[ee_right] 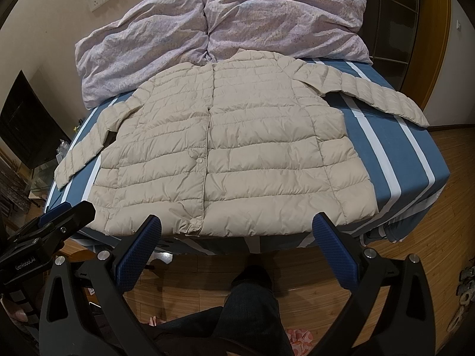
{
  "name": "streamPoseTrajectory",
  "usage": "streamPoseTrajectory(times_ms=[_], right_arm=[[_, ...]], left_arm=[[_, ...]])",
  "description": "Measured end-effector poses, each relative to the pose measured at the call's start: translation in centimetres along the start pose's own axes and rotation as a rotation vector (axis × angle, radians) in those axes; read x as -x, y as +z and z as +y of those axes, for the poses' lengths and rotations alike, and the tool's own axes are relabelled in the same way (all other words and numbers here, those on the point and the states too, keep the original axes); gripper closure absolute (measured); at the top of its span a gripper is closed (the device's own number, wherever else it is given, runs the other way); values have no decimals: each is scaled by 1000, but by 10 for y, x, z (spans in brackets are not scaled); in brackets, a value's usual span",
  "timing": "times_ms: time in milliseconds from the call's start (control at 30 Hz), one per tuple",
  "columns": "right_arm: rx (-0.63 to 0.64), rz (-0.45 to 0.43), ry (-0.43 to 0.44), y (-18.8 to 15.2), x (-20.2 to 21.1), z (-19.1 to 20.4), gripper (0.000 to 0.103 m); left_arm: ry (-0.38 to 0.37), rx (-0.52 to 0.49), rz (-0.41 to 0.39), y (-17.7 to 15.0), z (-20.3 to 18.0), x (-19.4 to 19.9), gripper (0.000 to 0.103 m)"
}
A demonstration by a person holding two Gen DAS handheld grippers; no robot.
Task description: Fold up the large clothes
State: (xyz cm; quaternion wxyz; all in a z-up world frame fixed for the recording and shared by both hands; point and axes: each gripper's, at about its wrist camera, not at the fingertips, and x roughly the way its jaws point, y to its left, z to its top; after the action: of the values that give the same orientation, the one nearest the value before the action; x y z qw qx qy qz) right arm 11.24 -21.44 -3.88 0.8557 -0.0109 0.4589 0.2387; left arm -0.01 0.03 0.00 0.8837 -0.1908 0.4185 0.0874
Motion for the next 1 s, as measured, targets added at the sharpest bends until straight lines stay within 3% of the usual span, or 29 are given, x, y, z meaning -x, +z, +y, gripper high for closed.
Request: streamPoseTrajectory(times_ms=[1000], right_arm=[[-3, 2, 2, 4, -4, -2, 1]], left_arm=[[-1, 0, -1, 0, 0, 0, 2]])
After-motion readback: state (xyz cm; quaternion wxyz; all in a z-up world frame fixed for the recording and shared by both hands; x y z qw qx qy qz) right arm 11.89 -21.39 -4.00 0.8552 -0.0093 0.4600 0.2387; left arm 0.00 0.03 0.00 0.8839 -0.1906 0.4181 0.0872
